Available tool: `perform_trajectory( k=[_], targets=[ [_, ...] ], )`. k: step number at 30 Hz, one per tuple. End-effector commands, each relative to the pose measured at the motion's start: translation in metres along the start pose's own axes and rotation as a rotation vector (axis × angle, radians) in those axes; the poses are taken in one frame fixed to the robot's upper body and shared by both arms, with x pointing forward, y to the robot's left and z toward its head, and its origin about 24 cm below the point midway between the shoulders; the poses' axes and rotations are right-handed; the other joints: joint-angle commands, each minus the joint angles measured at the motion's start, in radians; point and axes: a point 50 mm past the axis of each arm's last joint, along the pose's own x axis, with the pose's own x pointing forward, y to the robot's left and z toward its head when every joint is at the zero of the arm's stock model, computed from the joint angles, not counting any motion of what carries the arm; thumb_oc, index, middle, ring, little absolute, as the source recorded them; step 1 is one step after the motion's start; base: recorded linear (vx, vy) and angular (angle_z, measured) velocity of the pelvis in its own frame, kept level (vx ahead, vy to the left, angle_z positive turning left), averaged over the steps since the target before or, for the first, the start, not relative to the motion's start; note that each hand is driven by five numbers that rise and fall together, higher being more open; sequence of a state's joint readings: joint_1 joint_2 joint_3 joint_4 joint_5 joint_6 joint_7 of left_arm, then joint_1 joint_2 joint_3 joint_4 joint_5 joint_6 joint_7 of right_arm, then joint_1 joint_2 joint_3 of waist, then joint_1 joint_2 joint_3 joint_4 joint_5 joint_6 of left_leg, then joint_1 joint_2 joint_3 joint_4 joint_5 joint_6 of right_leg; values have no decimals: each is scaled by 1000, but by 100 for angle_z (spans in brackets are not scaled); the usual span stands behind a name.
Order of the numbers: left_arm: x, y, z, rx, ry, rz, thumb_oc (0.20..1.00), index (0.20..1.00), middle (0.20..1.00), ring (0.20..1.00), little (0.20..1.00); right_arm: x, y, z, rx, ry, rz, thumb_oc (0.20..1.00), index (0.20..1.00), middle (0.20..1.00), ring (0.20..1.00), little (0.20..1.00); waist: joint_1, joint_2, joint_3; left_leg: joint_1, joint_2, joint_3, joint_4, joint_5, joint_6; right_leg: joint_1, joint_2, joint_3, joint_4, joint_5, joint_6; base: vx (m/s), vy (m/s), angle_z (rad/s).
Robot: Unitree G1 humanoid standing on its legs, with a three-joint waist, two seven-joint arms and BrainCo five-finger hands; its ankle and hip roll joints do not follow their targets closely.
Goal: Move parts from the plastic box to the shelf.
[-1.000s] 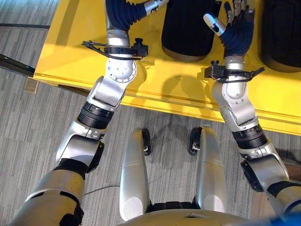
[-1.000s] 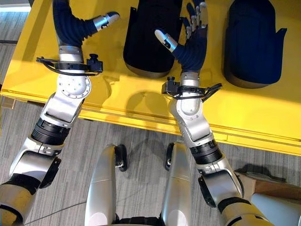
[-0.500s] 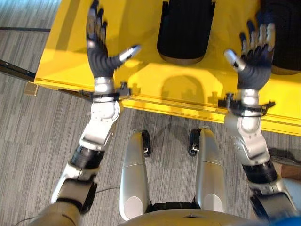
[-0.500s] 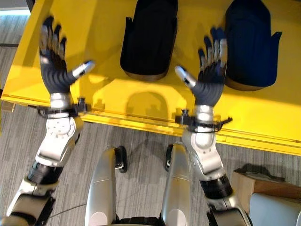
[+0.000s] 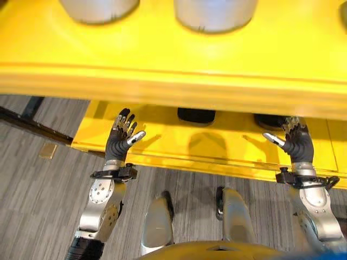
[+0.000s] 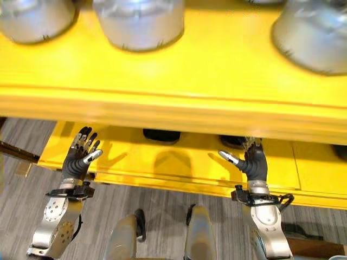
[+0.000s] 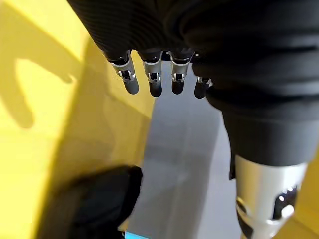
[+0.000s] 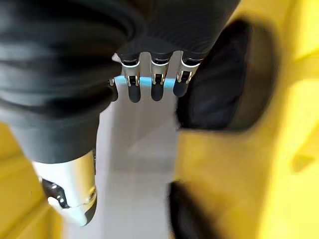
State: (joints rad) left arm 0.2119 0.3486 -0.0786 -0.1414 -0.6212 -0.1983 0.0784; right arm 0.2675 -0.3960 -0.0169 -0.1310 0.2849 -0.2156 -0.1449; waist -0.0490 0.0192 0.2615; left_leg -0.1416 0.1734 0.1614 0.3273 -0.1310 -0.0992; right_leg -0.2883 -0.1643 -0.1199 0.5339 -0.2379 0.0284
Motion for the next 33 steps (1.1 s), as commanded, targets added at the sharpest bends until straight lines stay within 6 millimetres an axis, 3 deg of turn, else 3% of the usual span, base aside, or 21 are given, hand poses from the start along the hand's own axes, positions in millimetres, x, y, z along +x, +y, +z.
perform_trajectory(
  k=[1, 3, 4, 8, 10, 12, 13, 14, 16, 18, 19, 26, 33],
  targets=[
    [13, -10, 12, -37, -63, -98, 1000, 1000, 1000, 1000, 1000, 12, 3, 26, -42, -124, 47, 1000, 1000, 1000, 1000, 1000, 0, 3, -4, -19, 29, -35, 4, 22, 22, 21, -9, 12, -104, 146, 44, 91, -142, -34],
    [5, -8, 1, -65, -18, -80, 1000, 1000, 1000, 1000, 1000, 5, 2, 14, -28, -59, 75, 1000, 1000, 1000, 1000, 1000, -2, 12, -51, 80, 48, -8, -156, 109, 8, 99, 40, 12, -243, 184, 39, 90, -227, -18],
    [4, -9, -2, -79, -5, -81, 1000, 1000, 1000, 1000, 1000, 4, 2, 13, -36, -52, 77, 1000, 1000, 1000, 1000, 1000, -3, 15, -61, 101, 56, -2, -187, 127, 1, 120, 51, 11, -276, 188, 38, 97, -282, -29],
    [-2, -10, -13, -92, 40, -70, 1000, 1000, 1000, 1000, 1000, 0, -2, 9, -41, -32, 71, 1000, 1000, 1000, 1000, 1000, 1, 22, -90, 132, 90, -19, -196, 204, -18, 251, 119, 6, -435, 203, -1, 87, -248, -15],
    [-4, -10, -16, -94, 53, -71, 1000, 1000, 1000, 1000, 1000, -2, -4, 8, -45, -26, 69, 1000, 1000, 1000, 1000, 1000, 0, 22, -90, 134, 92, -21, -192, 212, -21, 277, 126, 3, -459, 206, -6, 52, -187, 6],
    [-2, -16, -24, -96, 90, -105, 1000, 1000, 1000, 1000, 1000, -6, -11, 8, -58, -17, 47, 1000, 1000, 1000, 1000, 1000, -23, 16, -83, 109, 100, 49, -117, 215, -23, 346, 123, -57, -534, 211, -17, 8, -193, 61],
    [-2, -17, -28, -96, 108, -112, 1000, 1000, 1000, 1000, 1000, -9, -14, 7, -66, -3, 34, 1000, 1000, 1000, 1000, 1000, -39, 15, -79, 112, 98, 126, -73, 176, -22, 373, 109, -91, -564, 214, -14, 7, -38, 106],
    [0, -17, -25, -88, 94, -107, 1000, 1000, 1000, 1000, 1000, -8, -12, 5, -69, 0, 44, 1000, 1000, 1000, 1000, 1000, -24, 6, -76, 94, -27, 66, -78, 95, 13, 371, 93, -86, -589, 245, 8, 15, 8, 90],
    [1, -18, -24, -73, 86, -109, 1000, 1000, 1000, 1000, 1000, -8, -7, 4, -59, -1, 62, 1000, 1000, 1000, 1000, 1000, -4, -2, -83, 68, -172, -51, -138, 61, 45, 354, 99, -69, -594, 275, 17, 39, 28, 9],
    [1, -17, -22, -57, 77, -108, 1000, 1000, 1000, 1000, 1000, -5, -4, 2, -50, 2, 71, 1000, 1000, 1000, 1000, 1000, 19, -5, -83, 27, -286, -169, -168, 71, 69, 335, 124, -37, -576, 285, 19, 11, 9, -45],
    [-3, -16, -24, -67, 82, -95, 1000, 1000, 1000, 1000, 1000, 0, 4, -2, -13, 7, 96, 1000, 1000, 1000, 1000, 1000, 43, -1, -79, 14, -335, -268, -182, 84, 86, 315, 150, 13, -555, 287, 17, 1, 35, -84],
    [-7, -18, -24, -75, 92, -118, 1000, 1000, 1000, 1000, 1000, -3, 18, -11, 50, 55, 136, 1000, 1000, 1000, 1000, 1000, 36, -3, -136, 155, -294, -233, -400, 153, 103, 336, 157, 24, -577, 289, 23, 43, 73, -52],
    [8, -31, -21, -62, 81, -164, 1000, 1000, 1000, 1000, 1000, 5, 24, -8, 56, 41, 140, 1000, 1000, 1000, 1000, 1000, 12, 19, -118, 188, -278, -165, -411, 145, 132, 241, 154, 50, -394, 254, 21, -18, 99, -33]
  ],
)
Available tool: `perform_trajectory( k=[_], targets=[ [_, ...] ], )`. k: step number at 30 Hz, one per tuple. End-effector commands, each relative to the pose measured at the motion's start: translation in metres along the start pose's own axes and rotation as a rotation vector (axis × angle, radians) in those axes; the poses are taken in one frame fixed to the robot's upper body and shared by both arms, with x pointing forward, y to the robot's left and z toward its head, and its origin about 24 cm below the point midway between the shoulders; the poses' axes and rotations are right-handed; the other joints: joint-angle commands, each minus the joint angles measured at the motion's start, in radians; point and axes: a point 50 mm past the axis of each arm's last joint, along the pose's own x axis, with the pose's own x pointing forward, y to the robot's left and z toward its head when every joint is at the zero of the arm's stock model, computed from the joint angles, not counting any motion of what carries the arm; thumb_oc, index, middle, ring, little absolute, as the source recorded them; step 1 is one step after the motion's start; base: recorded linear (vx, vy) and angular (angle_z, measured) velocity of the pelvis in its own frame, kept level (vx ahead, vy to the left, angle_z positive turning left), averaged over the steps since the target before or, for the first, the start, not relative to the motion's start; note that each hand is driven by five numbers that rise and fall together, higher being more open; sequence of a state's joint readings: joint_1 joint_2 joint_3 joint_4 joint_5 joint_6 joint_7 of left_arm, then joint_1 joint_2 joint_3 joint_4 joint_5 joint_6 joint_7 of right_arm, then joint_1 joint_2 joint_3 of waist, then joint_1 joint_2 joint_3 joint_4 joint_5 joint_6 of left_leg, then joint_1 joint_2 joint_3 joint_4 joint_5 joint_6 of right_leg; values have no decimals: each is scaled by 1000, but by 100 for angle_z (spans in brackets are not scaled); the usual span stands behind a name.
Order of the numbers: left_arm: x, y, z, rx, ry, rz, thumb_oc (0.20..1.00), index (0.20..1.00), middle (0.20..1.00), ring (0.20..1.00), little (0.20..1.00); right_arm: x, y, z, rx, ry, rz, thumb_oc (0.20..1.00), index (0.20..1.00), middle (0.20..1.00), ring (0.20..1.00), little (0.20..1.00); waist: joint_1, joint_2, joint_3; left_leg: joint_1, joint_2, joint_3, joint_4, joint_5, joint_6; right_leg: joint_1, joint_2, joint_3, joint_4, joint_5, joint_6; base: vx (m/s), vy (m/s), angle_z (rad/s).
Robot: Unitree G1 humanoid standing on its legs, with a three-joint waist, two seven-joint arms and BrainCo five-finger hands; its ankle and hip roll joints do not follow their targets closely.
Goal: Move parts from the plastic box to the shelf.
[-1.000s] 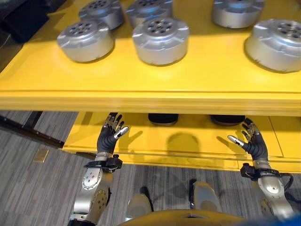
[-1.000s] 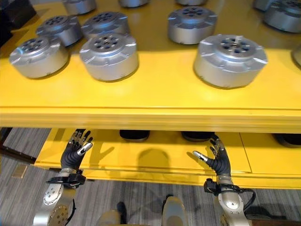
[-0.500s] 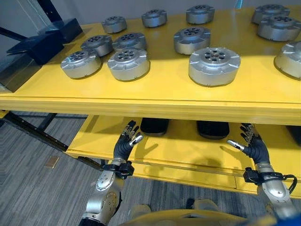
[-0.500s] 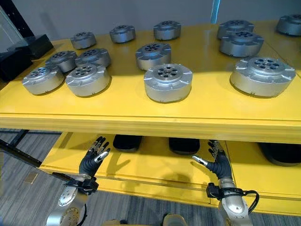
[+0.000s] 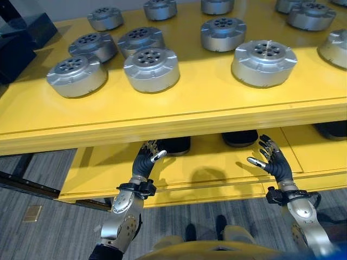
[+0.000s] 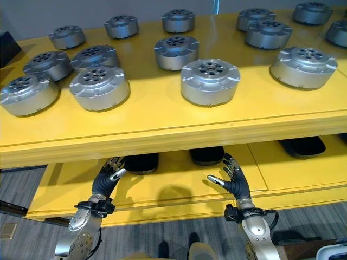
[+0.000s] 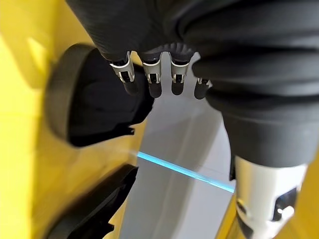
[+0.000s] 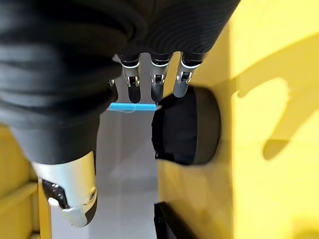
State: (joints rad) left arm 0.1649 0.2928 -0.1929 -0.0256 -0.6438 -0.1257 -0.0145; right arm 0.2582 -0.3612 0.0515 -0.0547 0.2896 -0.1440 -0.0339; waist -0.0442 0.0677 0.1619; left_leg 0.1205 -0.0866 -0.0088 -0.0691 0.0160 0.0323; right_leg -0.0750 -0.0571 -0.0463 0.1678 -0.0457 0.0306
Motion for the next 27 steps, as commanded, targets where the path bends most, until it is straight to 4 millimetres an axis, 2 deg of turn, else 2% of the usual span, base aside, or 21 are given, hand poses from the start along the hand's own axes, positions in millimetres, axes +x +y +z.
perform_trajectory(
  k=[1, 3, 4, 5, 6, 7, 8, 10, 11, 12, 14, 15, 17, 18, 19, 20, 21, 22, 24, 27],
  targets=[
    [6, -6, 23, 37, -108, -38, 1000, 1000, 1000, 1000, 1000, 10, 2, 23, 9, -120, 2, 1000, 1000, 1000, 1000, 1000, 3, -28, -9, -79, -15, 16, -12, -1, 3, -5, 50, -15, 11, 58, 23, -120, 111, -43],
    [9, -5, 26, 59, -123, -34, 1000, 1000, 1000, 1000, 1000, 13, 7, 27, 29, -136, 21, 1000, 1000, 1000, 1000, 1000, -3, -26, -2, -100, 0, 70, -17, 5, 8, -71, 48, -8, 52, 61, 43, -108, 83, -56],
    [9, -4, 28, 66, -129, -28, 1000, 1000, 1000, 1000, 1000, 14, 8, 27, 33, -139, 26, 1000, 1000, 1000, 1000, 1000, -1, -25, 6, -105, 12, 98, -16, 5, 7, -96, 31, -39, 68, 72, 51, -90, 14, -73],
    [10, -3, 32, 76, -138, -26, 1000, 1000, 1000, 1000, 1000, 15, 10, 30, 29, -151, 33, 1000, 1000, 1000, 1000, 1000, 13, -22, 11, -115, 29, 125, -13, 7, 6, -119, 2, -80, 94, 74, 59, -121, -14, -88],
    [10, -1, 35, 84, -147, -22, 1000, 1000, 1000, 1000, 1000, 16, 11, 32, 29, -157, 38, 1000, 1000, 1000, 1000, 1000, 34, -14, 15, -130, 54, 159, -3, 4, 8, -135, -63, -178, 152, 46, 65, -101, -34, -111],
    [11, 0, 37, 83, -150, -21, 1000, 1000, 1000, 1000, 1000, 17, 12, 32, 34, -160, 39, 1000, 1000, 1000, 1000, 1000, 43, -7, 14, -137, 74, 176, 2, 0, 7, -124, -109, -242, 184, 20, 61, -49, -30, -131],
    [11, 0, 37, 82, -148, -22, 1000, 1000, 1000, 1000, 1000, 17, 13, 32, 38, -160, 39, 1000, 1000, 1000, 1000, 1000, 46, -7, 13, -131, 83, 191, 6, -8, 9, -100, -149, -279, 214, 5, 61, 6, -43, -120],
    [11, 1, 39, 80, -148, -18, 1000, 1000, 1000, 1000, 1000, 17, 14, 32, 36, -159, 39, 1000, 1000, 1000, 1000, 1000, 51, -12, 6, -115, 91, 214, 2, -18, 12, -48, -200, -283, 218, 10, 63, 26, -52, -63],
    [11, 1, 39, 80, -148, -18, 1000, 1000, 1000, 1000, 1000, 17, 14, 32, 36, -159, 39, 1000, 1000, 1000, 1000, 1000, 51, -12, 7, -114, 91, 215, 1, -18, 12, -48, -200, -283, 218, 10, 63, 12, -83, -38],
    [10, 2, 38, 64, -141, -10, 1000, 1000, 1000, 1000, 1000, 19, 16, 30, 40, -151, 39, 1000, 1000, 1000, 1000, 1000, 68, -9, -7, -110, 97, 235, 1, -23, 13, 2, -273, -290, 204, 37, 73, 5, -56, -44],
    [10, 2, 38, 64, -141, -10, 1000, 1000, 1000, 1000, 1000, 19, 16, 30, 40, -151, 39, 1000, 1000, 1000, 1000, 1000, 68, -9, -5, -109, 96, 236, 2, -24, 14, 4, -273, -289, 203, 37, 74, -3, -71, -37],
    [10, 3, 36, 46, -134, 0, 1000, 1000, 1000, 1000, 1000, 22, 20, 30, 45, -148, 48, 1000, 1000, 1000, 1000, 1000, 84, -12, -21, -114, 97, 253, 9, -29, 9, 55, -335, -293, 141, 86, 91, -17, -162, -33],
    [8, 5, 36, 55, -136, 9, 1000, 1000, 1000, 1000, 1000, 22, 22, 28, 42, -139, 54, 1000, 1000, 1000, 1000, 1000, 90, -14, -34, -122, 110, 284, 17, -29, -2, 55, -378, -269, 67, 142, 117, -28, -225, -35],
    [7, 6, 38, 57, -142, 15, 1000, 1000, 1000, 1000, 1000, 23, 22, 31, 35, -147, 60, 1000, 1000, 1000, 1000, 1000, 95, -15, -35, -129, 122, 300, 23, -27, -10, 43, -407, -279, 30, 177, 130, -17, -378, -74],
    [6, 11, 41, 60, -154, 41, 1000, 1000, 1000, 1000, 1000, 23, 21, 33, 12, -157, 62, 1000, 1000, 1000, 1000, 1000, 105, -26, -31, -131, 157, 321, 42, -38, -38, 33, -448, -317, -4, 221, 167, -82, -565, -132],
    [5, 15, 38, 67, -140, 48, 1000, 1000, 1000, 1000, 1000, 21, 22, 32, 16, -146, 74, 1000, 1000, 1000, 1000, 1000, 98, -56, -32, -142, 173, 342, 50, -12, -48, 66, -411, -292, -56, 208, 163, -77, -757, -143],
    [5, 16, 36, 56, -131, 58, 1000, 1000, 1000, 1000, 1000, 17, 18, 31, 21, -142, 59, 1000, 1000, 1000, 1000, 1000, 90, -60, -33, -137, 229, 357, 61, 11, -73, 48, -364, -266, -35, 160, 151, -42, -855, -139],
    [4, 15, 35, 26, -131, 64, 1000, 1000, 1000, 1000, 1000, 13, 11, 31, 19, -142, 37, 1000, 1000, 1000, 1000, 1000, 74, -52, -28, -137, 300, 351, 109, 10, -102, 63, -304, -264, -29, 99, 137, 10, -797, -89],
    [3, 13, 36, 22, -132, 45, 1000, 1000, 1000, 1000, 1000, 10, 2, 31, 0, -143, 10, 1000, 1000, 1000, 1000, 1000, 49, -43, -23, -133, 363, 368, 129, 40, -125, 80, -236, -261, -44, 59, 113, 1, -540, -36],
    [-1, 11, 25, 2, -88, 38, 1000, 1000, 1000, 1000, 1000, 6, -4, 29, -6, -133, -9, 1000, 1000, 1000, 1000, 1000, 17, -21, -21, -103, 447, 395, 149, 82, -153, 123, -145, -256, -79, 22, 75, 22, -423, -29]
  ],
)
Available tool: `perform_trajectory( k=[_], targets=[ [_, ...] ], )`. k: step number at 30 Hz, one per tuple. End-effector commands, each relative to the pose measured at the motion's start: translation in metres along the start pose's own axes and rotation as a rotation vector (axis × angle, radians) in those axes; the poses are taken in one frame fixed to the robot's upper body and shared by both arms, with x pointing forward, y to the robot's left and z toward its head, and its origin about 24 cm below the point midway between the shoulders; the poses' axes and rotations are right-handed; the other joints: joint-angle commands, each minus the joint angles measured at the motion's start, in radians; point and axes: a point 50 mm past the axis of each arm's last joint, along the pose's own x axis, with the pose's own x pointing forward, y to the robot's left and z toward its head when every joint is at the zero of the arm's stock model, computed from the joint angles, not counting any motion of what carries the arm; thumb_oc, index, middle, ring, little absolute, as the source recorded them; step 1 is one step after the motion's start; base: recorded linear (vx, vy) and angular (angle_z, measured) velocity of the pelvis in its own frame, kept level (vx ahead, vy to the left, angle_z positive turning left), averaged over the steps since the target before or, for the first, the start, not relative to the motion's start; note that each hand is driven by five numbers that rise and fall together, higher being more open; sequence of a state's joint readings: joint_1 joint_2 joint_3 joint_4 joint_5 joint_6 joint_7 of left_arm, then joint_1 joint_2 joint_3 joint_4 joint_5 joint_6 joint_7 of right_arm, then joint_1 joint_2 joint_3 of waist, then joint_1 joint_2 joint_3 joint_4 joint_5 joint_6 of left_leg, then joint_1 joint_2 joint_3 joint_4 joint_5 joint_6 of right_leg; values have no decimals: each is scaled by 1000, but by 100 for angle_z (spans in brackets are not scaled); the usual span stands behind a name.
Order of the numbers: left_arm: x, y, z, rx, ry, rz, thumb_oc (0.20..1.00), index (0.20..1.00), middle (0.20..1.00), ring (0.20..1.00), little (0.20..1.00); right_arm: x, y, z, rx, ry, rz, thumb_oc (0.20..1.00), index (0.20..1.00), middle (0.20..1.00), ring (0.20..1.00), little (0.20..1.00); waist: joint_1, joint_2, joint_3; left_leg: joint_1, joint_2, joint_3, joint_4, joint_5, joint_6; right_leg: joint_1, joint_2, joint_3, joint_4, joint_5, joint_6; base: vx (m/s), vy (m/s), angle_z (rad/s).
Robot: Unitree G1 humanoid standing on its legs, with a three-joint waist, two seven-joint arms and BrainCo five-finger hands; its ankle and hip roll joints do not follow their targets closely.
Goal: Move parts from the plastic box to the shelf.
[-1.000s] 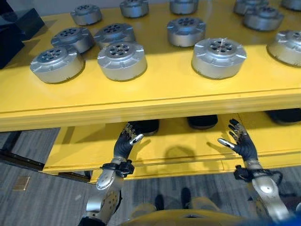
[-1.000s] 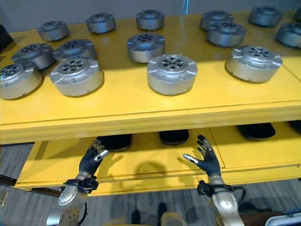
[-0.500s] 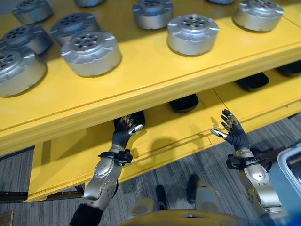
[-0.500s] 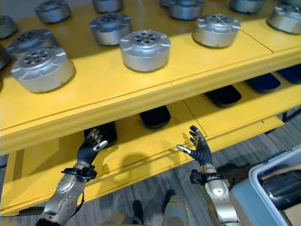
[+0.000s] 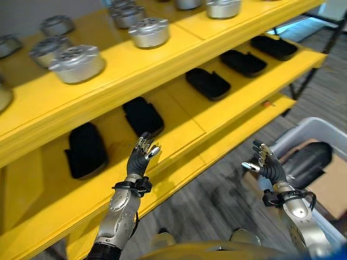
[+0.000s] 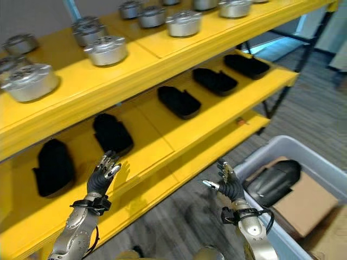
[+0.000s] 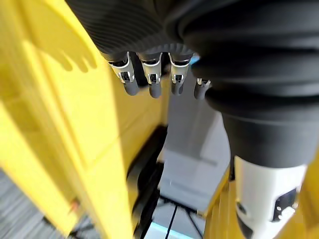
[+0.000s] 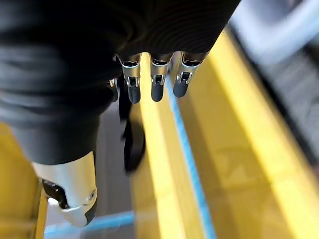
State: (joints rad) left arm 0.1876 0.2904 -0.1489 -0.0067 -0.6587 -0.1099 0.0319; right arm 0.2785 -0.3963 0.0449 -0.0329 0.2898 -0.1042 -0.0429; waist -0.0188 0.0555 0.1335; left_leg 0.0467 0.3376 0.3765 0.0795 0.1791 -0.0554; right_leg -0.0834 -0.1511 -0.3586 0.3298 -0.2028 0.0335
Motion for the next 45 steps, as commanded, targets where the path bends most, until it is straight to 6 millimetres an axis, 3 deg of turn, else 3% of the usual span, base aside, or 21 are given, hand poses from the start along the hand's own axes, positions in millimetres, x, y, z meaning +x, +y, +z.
perform_trajectory(
  k=[1, 4, 6, 7, 8, 9, 10, 11, 12, 13, 14, 15, 18, 20, 23, 24, 39, 45],
  targets=[
    [1, -5, 24, 0, -93, -71, 1000, 1000, 1000, 1000, 1000, 6, 3, 40, 25, -209, 7, 1000, 1000, 1000, 1000, 1000, -15, -3, 10, -22, 43, 13, 10, -71, -71, 149, -26, 62, -259, 172, 60, 52, -399, -26],
    [-7, -7, 10, -28, -37, -74, 1000, 1000, 1000, 1000, 1000, -4, -7, 34, 5, -179, -20, 1000, 1000, 1000, 1000, 1000, -40, 24, 24, -25, 112, -15, 102, -25, -95, 243, 71, 78, -354, 157, 20, 61, -425, -33],
    [-7, -9, 7, -34, -24, -79, 1000, 1000, 1000, 1000, 1000, -7, -9, 33, 3, -177, -25, 1000, 1000, 1000, 1000, 1000, -47, 31, 33, -40, 126, -27, 134, -1, -105, 260, 85, 73, -369, 154, 11, 17, -304, -20],
    [-7, -11, 4, -41, -11, -85, 1000, 1000, 1000, 1000, 1000, -12, -14, 31, 3, -167, -42, 1000, 1000, 1000, 1000, 1000, -65, 37, 48, -60, 162, -24, 189, 53, -121, 283, 107, 63, -379, 144, -8, -2, -188, -18],
    [-7, -11, 3, -41, -11, -86, 1000, 1000, 1000, 1000, 1000, -12, -14, 31, 3, -167, -43, 1000, 1000, 1000, 1000, 1000, -66, 39, 49, -62, 166, -28, 191, 55, -124, 284, 110, 62, -380, 144, -10, -15, -369, 14],
    [-6, -14, 2, -45, -1, -102, 1000, 1000, 1000, 1000, 1000, -16, -19, 31, -7, -161, -58, 1000, 1000, 1000, 1000, 1000, -83, 34, 60, -88, 182, 4, 272, 50, -122, 298, 120, 53, -390, 136, -32, -19, -239, 21],
    [-5, -14, 2, -40, -1, -110, 1000, 1000, 1000, 1000, 1000, -17, -21, 30, -20, -151, -57, 1000, 1000, 1000, 1000, 1000, -80, 32, 70, -100, 153, -22, 299, 30, -115, 297, 120, 63, -392, 139, -33, -117, -242, 34],
    [-4, -18, 3, -21, -10, -125, 1000, 1000, 1000, 1000, 1000, -18, -22, 29, -33, -143, -50, 1000, 1000, 1000, 1000, 1000, -56, 17, 85, -231, -41, -170, 298, -65, -42, 267, 97, 78, -395, 170, -23, -91, -76, -2],
    [-4, -18, 2, -19, -10, -126, 1000, 1000, 1000, 1000, 1000, -17, -22, 28, -34, -142, -45, 1000, 1000, 1000, 1000, 1000, -38, 10, 93, -286, -125, -240, 267, -78, -33, 263, 100, 101, -397, 188, -18, 27, -113, -74],
    [-7, -15, 0, -12, -12, -117, 1000, 1000, 1000, 1000, 1000, -14, -18, 29, -36, -152, -6, 1000, 1000, 1000, 1000, 1000, -12, 4, 104, -354, -231, -290, 119, 10, -39, 251, 130, 146, -397, 224, -11, 161, -129, -158],
    [-6, -14, 3, 1, -34, -114, 1000, 1000, 1000, 1000, 1000, -8, -14, 31, -37, -164, 18, 1000, 1000, 1000, 1000, 1000, 15, 17, 120, -387, -296, -356, 50, 50, -60, 241, 159, 186, -396, 226, -9, 149, -107, -208],
    [-6, -14, 3, 1, -35, -114, 1000, 1000, 1000, 1000, 1000, -8, -14, 31, -37, -165, 18, 1000, 1000, 1000, 1000, 1000, 16, 16, 120, -384, -296, -355, 46, 52, -60, 242, 158, 187, -395, 226, -9, 58, -45, -205],
    [-5, -13, 3, -2, -48, -98, 1000, 1000, 1000, 1000, 1000, 3, -2, 37, -37, -197, 75, 1000, 1000, 1000, 1000, 1000, 48, 31, 135, -350, -343, -448, -14, 63, -62, 245, 194, 267, -411, 240, -3, 83, -3, -101],
    [-3, -16, 2, -17, -52, -105, 1000, 1000, 1000, 1000, 1000, 3, -3, 35, -15, -192, 61, 1000, 1000, 1000, 1000, 1000, 38, 24, 123, -323, -333, -398, -15, 56, -59, 260, 187, 260, -417, 230, -5, 156, 30, -142],
    [1, -19, 5, -12, -59, -115, 1000, 1000, 1000, 1000, 1000, 4, -1, 34, 0, -187, 64, 1000, 1000, 1000, 1000, 1000, 36, 12, 117, -285, -341, -403, -31, 38, -46, 274, 182, 271, -417, 218, -6, 131, 24, -29],
    [3, -19, 6, -11, -67, -113, 1000, 1000, 1000, 1000, 1000, 4, -1, 35, -6, -188, 65, 1000, 1000, 1000, 1000, 1000, 27, 2, 106, -268, -343, -377, -25, 18, -31, 284, 177, 276, -417, 209, -8, 150, 33, 15],
    [5, -13, 12, -17, -84, -63, 1000, 1000, 1000, 1000, 1000, 15, 11, 33, -10, -173, 85, 1000, 1000, 1000, 1000, 1000, 60, -39, 23, -186, -361, -272, -69, -71, 31, 298, 126, 298, -408, 133, 4, 134, 49, -9],
    [9, -16, 16, -7, -94, -73, 1000, 1000, 1000, 1000, 1000, 20, 17, 37, 0, -192, 95, 1000, 1000, 1000, 1000, 1000, 68, -49, 2, -165, -375, -231, -79, -116, 56, 284, 94, 301, -375, 101, 27, 86, 112, -33]
  ],
)
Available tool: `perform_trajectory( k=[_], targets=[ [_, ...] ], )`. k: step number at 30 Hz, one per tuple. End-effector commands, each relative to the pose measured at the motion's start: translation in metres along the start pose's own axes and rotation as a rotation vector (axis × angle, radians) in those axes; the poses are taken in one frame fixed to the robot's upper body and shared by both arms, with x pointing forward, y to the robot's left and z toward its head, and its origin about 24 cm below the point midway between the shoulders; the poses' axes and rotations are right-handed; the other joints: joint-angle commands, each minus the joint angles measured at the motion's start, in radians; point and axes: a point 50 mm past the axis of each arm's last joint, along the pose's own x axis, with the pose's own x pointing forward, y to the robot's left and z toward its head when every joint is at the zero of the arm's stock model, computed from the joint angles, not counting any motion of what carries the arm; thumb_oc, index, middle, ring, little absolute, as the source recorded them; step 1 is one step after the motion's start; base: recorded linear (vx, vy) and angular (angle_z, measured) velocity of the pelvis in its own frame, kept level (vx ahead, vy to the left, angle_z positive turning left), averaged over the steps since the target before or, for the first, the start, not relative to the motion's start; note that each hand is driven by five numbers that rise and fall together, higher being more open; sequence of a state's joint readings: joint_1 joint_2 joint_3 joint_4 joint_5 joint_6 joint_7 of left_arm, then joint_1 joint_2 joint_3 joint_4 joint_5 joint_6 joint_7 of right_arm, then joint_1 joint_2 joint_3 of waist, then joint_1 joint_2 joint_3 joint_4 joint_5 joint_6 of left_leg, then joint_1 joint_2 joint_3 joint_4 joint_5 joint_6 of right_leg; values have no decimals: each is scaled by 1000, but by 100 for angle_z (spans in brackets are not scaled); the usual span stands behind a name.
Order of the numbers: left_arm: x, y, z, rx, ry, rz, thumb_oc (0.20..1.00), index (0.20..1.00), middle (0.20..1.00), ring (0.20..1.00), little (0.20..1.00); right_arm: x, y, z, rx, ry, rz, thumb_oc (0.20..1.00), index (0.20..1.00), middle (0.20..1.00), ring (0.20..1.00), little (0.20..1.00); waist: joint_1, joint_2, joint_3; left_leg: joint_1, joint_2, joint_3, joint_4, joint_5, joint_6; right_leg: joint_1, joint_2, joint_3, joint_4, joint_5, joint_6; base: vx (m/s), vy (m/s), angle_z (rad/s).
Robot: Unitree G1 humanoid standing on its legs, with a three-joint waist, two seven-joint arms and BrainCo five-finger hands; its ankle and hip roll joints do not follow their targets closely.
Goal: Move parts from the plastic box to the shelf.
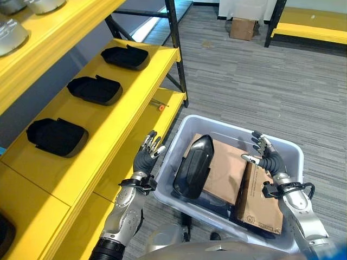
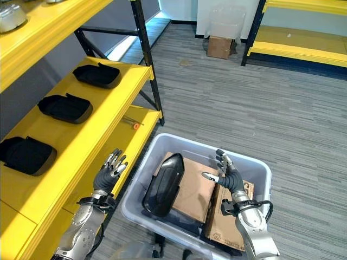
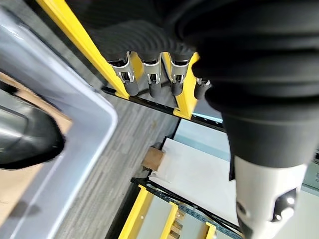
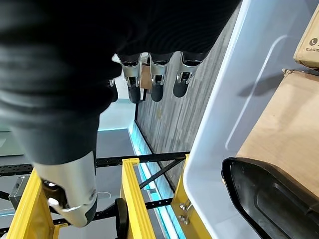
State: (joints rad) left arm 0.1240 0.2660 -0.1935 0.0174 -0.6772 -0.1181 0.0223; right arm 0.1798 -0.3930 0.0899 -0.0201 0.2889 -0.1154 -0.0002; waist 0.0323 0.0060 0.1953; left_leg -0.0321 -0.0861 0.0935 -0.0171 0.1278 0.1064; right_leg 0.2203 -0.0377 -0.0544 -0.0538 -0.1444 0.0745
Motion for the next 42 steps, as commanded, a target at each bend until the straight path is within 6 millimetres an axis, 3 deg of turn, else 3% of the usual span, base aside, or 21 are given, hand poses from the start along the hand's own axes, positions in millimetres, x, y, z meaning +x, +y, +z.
perform_trajectory(
  k=[1, 5, 7, 8, 9, 10, 14, 19, 25, 27, 29, 33, 36, 37, 38, 42],
  targets=[
    [-2, 1, 17, 38, -82, -12, 1000, 1000, 1000, 1000, 1000, 3, 1, 20, -8, -110, 0, 1000, 1000, 1000, 1000, 1000, 18, 1, -62, -83, 49, 57, 11, -65, -104, -26, -23, -1, 17, 39, -13, 64, 146, -21],
    [4, -2, 23, 63, -100, -21, 1000, 1000, 1000, 1000, 1000, 8, 6, 23, -2, -129, 15, 1000, 1000, 1000, 1000, 1000, 18, 11, -55, -59, 57, 78, -28, -69, -92, -116, -23, 10, 157, 17, 5, 0, 107, -21],
    [10, -4, 30, 77, -131, -22, 1000, 1000, 1000, 1000, 1000, 16, 12, 31, -7, -160, 40, 1000, 1000, 1000, 1000, 1000, 19, 27, -24, -44, 82, 116, -40, -71, -85, -226, -18, -8, 286, 24, 37, -135, 83, -39],
    [13, -4, 35, 73, -151, -21, 1000, 1000, 1000, 1000, 1000, 20, 16, 37, -12, -182, 58, 1000, 1000, 1000, 1000, 1000, 28, 35, -8, -31, 102, 160, -37, -75, -95, -263, -51, -83, 280, 51, 41, -107, 30, -87],
    [13, -4, 35, 73, -152, -21, 1000, 1000, 1000, 1000, 1000, 20, 16, 37, -12, -182, 58, 1000, 1000, 1000, 1000, 1000, 29, 35, -7, -31, 103, 160, -36, -76, -96, -264, -50, -82, 281, 51, 40, -113, -43, -141],
    [13, -3, 35, 71, -150, -21, 1000, 1000, 1000, 1000, 1000, 20, 17, 38, -19, -187, 70, 1000, 1000, 1000, 1000, 1000, 41, 34, 4, -26, 114, 184, -21, -82, -107, -264, -70, -155, 244, 74, 24, -62, -101, -131],
    [12, -5, 30, 53, -127, -34, 1000, 1000, 1000, 1000, 1000, 15, 14, 35, -11, -170, 62, 1000, 1000, 1000, 1000, 1000, 25, 31, -2, -28, 114, 165, 16, -82, -119, -201, -61, -158, 164, 83, 6, -49, -112, -7],
    [4, -6, 20, 25, -80, -54, 1000, 1000, 1000, 1000, 1000, 5, 6, 28, -6, -136, 44, 1000, 1000, 1000, 1000, 1000, 22, 21, -35, -49, 130, 144, 66, -49, -160, -56, -19, -174, -12, 110, -16, -66, -167, 7],
    [1, -10, 13, 14, -51, -76, 1000, 1000, 1000, 1000, 1000, 0, -3, 27, -27, -119, 26, 1000, 1000, 1000, 1000, 1000, 4, 35, 0, -150, 153, 76, 302, -37, -204, -10, -21, -206, -33, 118, -43, -120, -118, 30],
    [1, -12, 15, 17, -52, -86, 1000, 1000, 1000, 1000, 1000, -1, -5, 27, -32, -118, 19, 1000, 1000, 1000, 1000, 1000, -5, 28, 5, -138, 150, 44, 367, -108, -194, -21, -33, -201, -33, 134, -43, -143, -21, 26],
    [0, -13, 15, 20, -56, -92, 1000, 1000, 1000, 1000, 1000, -2, -8, 25, -33, -106, 9, 1000, 1000, 1000, 1000, 1000, -17, 20, -2, -114, 181, 30, 384, -133, -185, -38, -44, -199, -32, 149, -39, -61, 44, 14],
    [3, -17, 17, 17, -60, -105, 1000, 1000, 1000, 1000, 1000, -3, -11, 22, -2, -100, -16, 1000, 1000, 1000, 1000, 1000, -46, 27, -24, -33, 298, -11, 305, -94, -184, -66, -51, -189, -29, 153, -27, -8, 104, 8],
    [7, -23, 17, 9, -61, -130, 1000, 1000, 1000, 1000, 1000, -2, -17, 23, 0, -105, -58, 1000, 1000, 1000, 1000, 1000, -55, 48, -21, -24, 333, -73, 208, -42, -219, -70, -58, -179, -33, 154, -5, 5, 180, -1],
    [7, -24, 17, 6, -61, -138, 1000, 1000, 1000, 1000, 1000, -2, -20, 24, -5, -107, -70, 1000, 1000, 1000, 1000, 1000, -62, 54, -17, -26, 332, -73, 194, -55, -226, -69, -67, -179, -33, 155, 2, 17, 323, 2],
    [7, -24, 17, 9, -62, -144, 1000, 1000, 1000, 1000, 1000, -2, -22, 25, -21, -112, -94, 1000, 1000, 1000, 1000, 1000, -67, 70, -10, 3, 323, -37, 152, -103, -237, -66, -90, -178, -33, 167, 19, 40, 351, -2],
    [3, -17, 25, 30, -89, -129, 1000, 1000, 1000, 1000, 1000, -2, -22, 26, -22, -118, -94, 1000, 1000, 1000, 1000, 1000, -46, 71, -8, 37, 270, 10, 105, -136, -228, -78, -152, -178, -33, 201, 47, 39, 329, -1]
  ],
)
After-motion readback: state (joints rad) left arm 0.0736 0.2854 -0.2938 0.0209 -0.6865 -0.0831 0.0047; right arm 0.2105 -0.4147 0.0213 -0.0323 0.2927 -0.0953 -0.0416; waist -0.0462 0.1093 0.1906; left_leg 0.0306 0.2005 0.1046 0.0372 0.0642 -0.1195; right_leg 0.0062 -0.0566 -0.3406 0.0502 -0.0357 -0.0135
